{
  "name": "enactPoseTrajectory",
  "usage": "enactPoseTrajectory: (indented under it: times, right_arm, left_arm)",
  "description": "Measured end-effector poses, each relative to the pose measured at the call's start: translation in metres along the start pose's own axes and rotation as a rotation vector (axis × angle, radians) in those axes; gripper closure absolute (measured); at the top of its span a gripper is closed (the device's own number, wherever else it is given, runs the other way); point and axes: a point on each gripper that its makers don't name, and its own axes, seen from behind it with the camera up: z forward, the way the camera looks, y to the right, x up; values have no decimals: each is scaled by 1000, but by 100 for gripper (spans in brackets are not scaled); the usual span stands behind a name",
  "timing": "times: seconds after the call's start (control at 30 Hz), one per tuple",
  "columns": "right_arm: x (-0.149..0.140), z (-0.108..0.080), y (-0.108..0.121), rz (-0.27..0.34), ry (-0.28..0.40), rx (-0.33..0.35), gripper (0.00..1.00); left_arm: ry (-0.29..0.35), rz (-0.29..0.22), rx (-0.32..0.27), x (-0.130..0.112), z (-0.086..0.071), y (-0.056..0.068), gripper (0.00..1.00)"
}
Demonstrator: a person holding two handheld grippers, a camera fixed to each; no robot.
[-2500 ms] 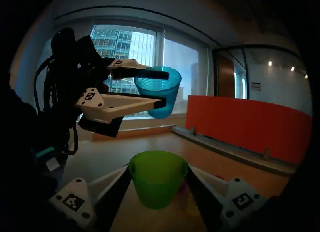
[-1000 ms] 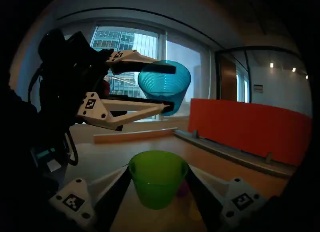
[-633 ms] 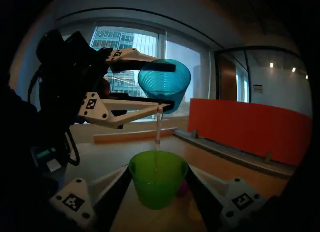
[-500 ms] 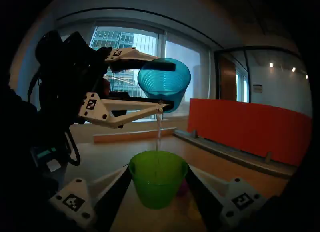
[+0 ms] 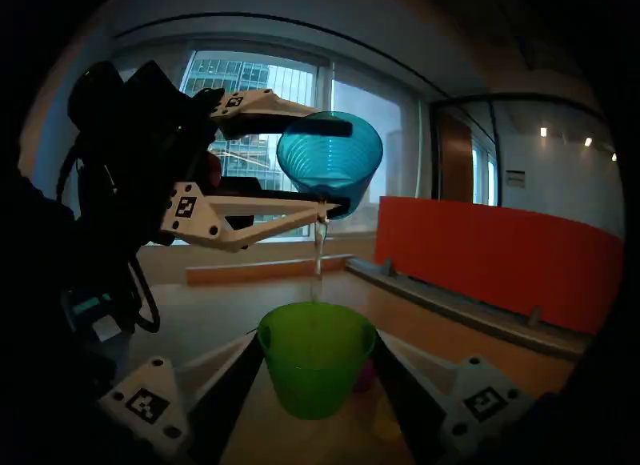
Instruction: Pour water
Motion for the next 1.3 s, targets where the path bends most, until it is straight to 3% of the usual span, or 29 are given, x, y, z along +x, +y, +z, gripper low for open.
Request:
enactPoseTrajectory:
  times: [1.3]
  right_arm:
    - [5,-1,1,-17,4,4,8]
  left_arm:
    - [-4,147,34,9,-7,-10,14]
